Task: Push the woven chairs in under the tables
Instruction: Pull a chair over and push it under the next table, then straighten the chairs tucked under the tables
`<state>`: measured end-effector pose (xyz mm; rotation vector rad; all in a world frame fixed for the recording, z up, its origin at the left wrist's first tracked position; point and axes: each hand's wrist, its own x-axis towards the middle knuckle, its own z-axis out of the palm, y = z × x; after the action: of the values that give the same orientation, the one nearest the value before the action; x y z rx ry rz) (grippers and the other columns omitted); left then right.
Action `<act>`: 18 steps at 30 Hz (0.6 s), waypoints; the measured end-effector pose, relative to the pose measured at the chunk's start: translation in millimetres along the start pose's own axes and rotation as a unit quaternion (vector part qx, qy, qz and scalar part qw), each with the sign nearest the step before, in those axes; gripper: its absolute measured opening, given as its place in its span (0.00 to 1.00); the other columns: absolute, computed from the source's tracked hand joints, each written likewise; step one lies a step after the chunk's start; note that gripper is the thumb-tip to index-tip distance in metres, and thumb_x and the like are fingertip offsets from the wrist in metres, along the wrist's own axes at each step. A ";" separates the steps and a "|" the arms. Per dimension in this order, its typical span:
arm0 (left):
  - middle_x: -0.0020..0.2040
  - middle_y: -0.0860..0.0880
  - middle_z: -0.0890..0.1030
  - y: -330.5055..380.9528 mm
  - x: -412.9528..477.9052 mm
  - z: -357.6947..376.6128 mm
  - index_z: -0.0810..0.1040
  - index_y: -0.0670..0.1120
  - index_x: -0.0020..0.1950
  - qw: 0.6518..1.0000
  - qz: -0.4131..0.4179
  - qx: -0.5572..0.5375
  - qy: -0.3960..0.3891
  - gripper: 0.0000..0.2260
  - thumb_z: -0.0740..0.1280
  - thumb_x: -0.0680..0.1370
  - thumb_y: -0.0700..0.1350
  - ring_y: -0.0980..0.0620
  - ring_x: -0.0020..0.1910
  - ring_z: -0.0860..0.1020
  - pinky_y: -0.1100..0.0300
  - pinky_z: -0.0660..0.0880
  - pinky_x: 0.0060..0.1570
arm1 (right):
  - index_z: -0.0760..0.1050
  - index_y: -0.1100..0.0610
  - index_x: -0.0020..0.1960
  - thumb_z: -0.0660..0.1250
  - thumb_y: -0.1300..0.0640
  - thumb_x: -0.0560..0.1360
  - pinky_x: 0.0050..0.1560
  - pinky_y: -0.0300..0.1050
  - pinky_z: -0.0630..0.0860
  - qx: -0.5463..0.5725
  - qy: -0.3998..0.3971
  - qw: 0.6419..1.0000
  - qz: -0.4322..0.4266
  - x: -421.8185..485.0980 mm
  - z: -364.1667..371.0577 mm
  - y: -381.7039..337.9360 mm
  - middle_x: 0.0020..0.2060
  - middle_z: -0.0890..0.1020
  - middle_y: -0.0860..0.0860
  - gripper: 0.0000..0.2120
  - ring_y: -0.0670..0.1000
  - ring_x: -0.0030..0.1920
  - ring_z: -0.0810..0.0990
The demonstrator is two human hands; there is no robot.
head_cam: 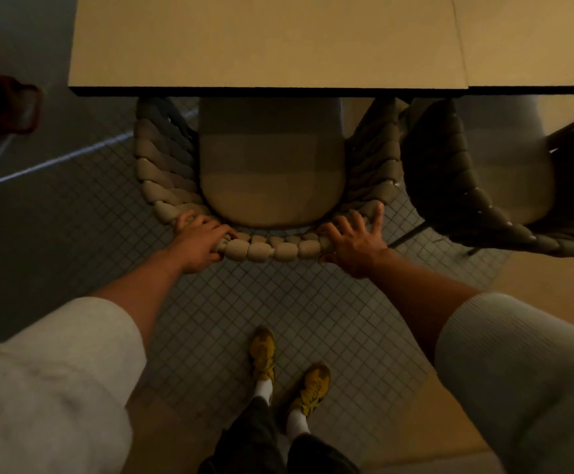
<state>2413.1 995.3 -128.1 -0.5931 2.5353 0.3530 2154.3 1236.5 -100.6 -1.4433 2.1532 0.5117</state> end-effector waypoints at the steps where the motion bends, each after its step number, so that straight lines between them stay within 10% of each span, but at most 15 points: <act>1: 0.73 0.55 0.73 0.6 0.0 -3.6 0.68 0.62 0.74 1.000 -0.003 -0.006 -0.019 0.26 0.70 0.76 0.57 0.47 0.74 0.65 0.45 0.48 0.74 | 0.53 0.44 0.81 0.58 0.33 0.81 0.71 0.83 0.37 0.020 -0.012 1.000 0.018 -5.2 -0.9 -5.6 0.80 0.58 0.52 0.34 0.63 0.82 0.44; 5: 0.79 0.47 0.65 11.1 -1.5 -16.8 0.57 0.56 0.81 0.993 -0.024 0.016 -0.111 0.35 0.67 0.77 0.63 0.42 0.79 0.60 0.40 0.44 0.79 | 0.46 0.48 0.84 0.60 0.47 0.83 0.78 0.76 0.43 0.125 -0.016 0.992 0.030 -34.4 -1.8 -19.0 0.84 0.49 0.49 0.35 0.60 0.82 0.32; 11: 0.80 0.44 0.64 79.3 -10.0 -67.3 0.54 0.51 0.83 0.988 0.030 -0.077 -0.131 0.39 0.68 0.78 0.62 0.40 0.76 0.66 0.42 0.66 0.73 | 0.44 0.48 0.85 0.61 0.43 0.83 0.81 0.68 0.47 0.174 -0.025 0.982 0.070 -99.7 -21.6 16.2 0.85 0.45 0.50 0.38 0.60 0.84 0.42; 18: 0.80 0.43 0.64 179.2 25.4 -157.0 0.56 0.50 0.82 0.987 0.126 -0.014 -0.097 0.34 0.65 0.81 0.59 0.39 0.76 0.67 0.43 0.66 0.74 | 0.48 0.49 0.85 0.63 0.39 0.81 0.79 0.72 0.46 0.252 0.027 0.936 0.243 -194.5 -33.1 103.8 0.84 0.48 0.53 0.39 0.60 0.83 0.46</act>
<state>2243.0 1087.3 13.4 -0.2335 2.4208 0.5115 2113.3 1400.9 44.3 -0.6560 2.4496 0.0581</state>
